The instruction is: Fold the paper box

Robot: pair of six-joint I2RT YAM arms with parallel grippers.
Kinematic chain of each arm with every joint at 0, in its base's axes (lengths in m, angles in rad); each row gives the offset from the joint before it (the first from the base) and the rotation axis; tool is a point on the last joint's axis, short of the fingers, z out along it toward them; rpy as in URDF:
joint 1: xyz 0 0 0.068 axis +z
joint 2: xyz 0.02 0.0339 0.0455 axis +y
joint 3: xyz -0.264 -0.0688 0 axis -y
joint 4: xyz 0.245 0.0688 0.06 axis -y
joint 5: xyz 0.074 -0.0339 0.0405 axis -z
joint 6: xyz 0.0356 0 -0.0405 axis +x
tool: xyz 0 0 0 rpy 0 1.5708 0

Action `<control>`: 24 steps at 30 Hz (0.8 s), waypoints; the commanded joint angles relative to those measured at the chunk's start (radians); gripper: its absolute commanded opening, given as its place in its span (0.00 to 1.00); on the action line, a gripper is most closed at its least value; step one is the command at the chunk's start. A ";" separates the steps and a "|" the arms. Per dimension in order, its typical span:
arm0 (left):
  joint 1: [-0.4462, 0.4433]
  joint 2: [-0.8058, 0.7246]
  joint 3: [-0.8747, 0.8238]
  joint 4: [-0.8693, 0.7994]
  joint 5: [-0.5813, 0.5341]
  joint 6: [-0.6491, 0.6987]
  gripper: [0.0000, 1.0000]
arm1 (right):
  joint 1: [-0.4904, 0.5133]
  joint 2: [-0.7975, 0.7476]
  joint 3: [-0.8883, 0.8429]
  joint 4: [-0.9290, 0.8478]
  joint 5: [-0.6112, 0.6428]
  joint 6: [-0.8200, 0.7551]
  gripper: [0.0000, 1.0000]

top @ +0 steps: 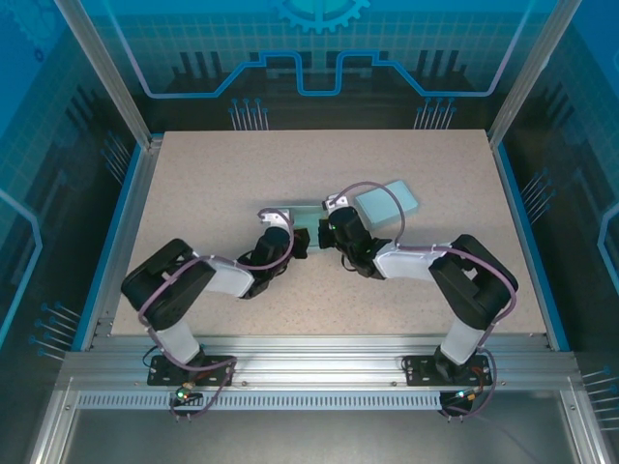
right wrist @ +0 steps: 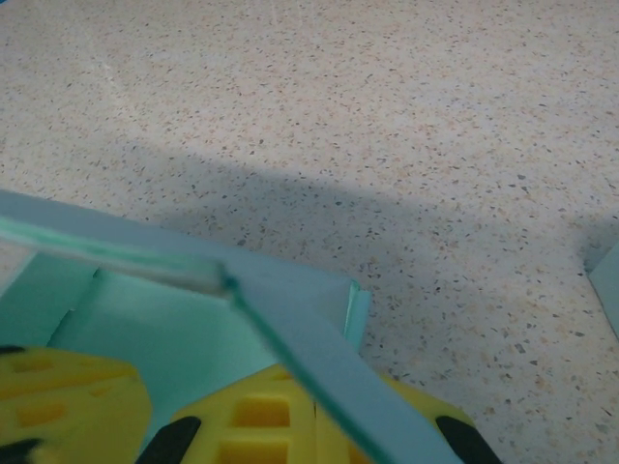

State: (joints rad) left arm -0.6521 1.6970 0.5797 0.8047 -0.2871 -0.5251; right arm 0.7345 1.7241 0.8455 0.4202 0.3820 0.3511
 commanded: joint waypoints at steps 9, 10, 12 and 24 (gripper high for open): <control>-0.005 -0.291 -0.062 -0.163 0.005 -0.012 0.32 | 0.031 0.046 0.003 -0.068 0.024 -0.056 0.02; -0.006 -0.318 -0.072 -0.169 0.003 -0.018 0.32 | 0.032 0.048 0.004 -0.072 0.024 -0.060 0.02; -0.005 -0.383 -0.093 -0.189 -0.002 -0.022 0.32 | 0.035 0.047 0.006 -0.074 0.027 -0.063 0.02; 0.023 -0.762 0.002 -0.841 -0.132 0.104 0.43 | 0.048 0.026 0.021 -0.105 0.049 -0.077 0.02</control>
State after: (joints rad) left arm -0.6479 0.9798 0.5098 0.2844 -0.3511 -0.4973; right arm 0.7647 1.7462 0.8566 0.3992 0.4171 0.2871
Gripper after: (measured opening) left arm 0.423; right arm 0.057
